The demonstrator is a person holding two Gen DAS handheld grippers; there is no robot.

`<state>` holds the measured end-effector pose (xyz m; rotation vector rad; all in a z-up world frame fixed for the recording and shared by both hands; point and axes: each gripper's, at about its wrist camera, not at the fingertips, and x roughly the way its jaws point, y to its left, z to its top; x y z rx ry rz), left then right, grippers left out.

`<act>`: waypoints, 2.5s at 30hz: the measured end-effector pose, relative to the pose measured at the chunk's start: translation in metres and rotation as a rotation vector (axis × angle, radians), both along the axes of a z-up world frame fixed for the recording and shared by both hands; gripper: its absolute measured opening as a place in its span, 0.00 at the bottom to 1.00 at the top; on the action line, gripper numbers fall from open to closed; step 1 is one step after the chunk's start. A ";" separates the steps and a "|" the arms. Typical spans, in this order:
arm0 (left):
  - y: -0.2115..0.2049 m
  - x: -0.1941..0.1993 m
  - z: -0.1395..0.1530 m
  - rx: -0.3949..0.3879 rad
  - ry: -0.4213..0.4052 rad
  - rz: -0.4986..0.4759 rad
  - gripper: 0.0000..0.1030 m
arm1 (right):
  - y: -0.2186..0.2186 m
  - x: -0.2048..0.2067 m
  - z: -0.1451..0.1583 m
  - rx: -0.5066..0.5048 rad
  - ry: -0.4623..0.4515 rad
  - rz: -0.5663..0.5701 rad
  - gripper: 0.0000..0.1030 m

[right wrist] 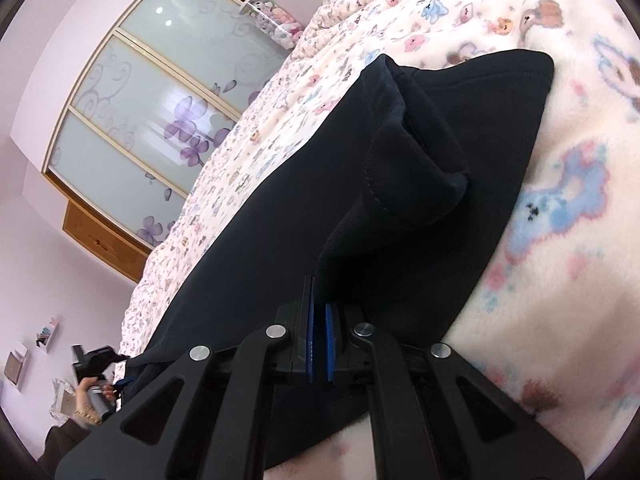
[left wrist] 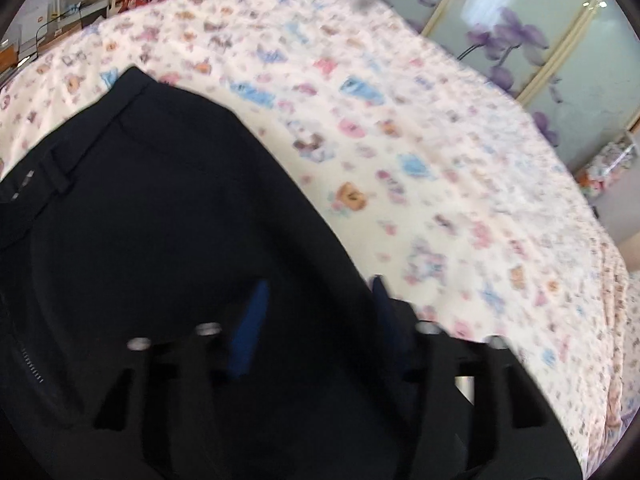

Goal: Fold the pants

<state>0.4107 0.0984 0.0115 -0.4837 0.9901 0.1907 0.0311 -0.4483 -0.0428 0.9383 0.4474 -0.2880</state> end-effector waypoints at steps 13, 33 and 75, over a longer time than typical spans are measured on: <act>0.016 -0.081 0.043 -0.051 -0.212 0.003 0.04 | -0.005 0.001 0.001 0.027 0.005 0.013 0.04; 0.047 -0.373 0.016 -0.199 -0.394 0.088 0.04 | -0.046 -0.037 0.045 0.089 -0.093 -0.085 0.04; 0.171 -0.390 -0.015 -0.612 -0.316 0.345 0.39 | -0.050 -0.053 0.023 0.100 0.096 -0.070 0.04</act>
